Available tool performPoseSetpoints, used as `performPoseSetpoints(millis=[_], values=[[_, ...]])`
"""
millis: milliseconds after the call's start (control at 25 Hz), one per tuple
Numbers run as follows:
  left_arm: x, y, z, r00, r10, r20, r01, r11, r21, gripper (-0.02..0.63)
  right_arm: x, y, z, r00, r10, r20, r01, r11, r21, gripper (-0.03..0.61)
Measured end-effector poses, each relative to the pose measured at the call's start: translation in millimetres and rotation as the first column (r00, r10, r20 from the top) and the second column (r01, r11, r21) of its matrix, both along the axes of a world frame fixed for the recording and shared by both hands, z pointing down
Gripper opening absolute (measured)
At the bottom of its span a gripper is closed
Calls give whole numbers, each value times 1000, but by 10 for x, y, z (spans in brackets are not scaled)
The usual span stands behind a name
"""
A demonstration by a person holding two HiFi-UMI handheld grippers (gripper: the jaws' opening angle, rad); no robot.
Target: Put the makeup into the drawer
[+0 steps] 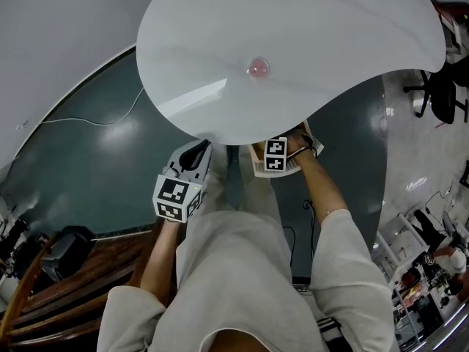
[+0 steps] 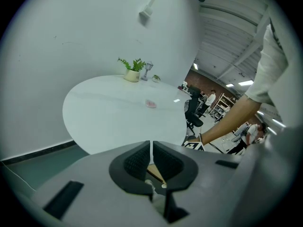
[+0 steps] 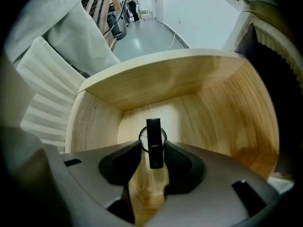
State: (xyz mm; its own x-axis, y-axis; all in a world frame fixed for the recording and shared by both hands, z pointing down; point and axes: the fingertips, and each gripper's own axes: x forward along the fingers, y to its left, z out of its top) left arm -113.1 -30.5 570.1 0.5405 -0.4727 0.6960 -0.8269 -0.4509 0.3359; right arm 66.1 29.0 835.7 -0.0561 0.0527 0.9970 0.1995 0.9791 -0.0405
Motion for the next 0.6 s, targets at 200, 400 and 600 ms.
performPoseSetpoints(millis=[200, 400, 600], values=[[-2, -1, 12, 1000, 0, -1, 0, 1000, 0, 23, -8, 7, -42, 999, 26, 22, -26, 1000, -11, 212], [61, 10, 6, 1000, 7, -8, -7, 1000, 3, 23, -98, -41, -231, 996, 7, 86, -9, 1000, 28, 224], [135, -16, -31, 1000, 12, -19, -12, 1000, 11, 23, -133, -77, -491, 990, 29, 135, -37, 998, 55, 213]])
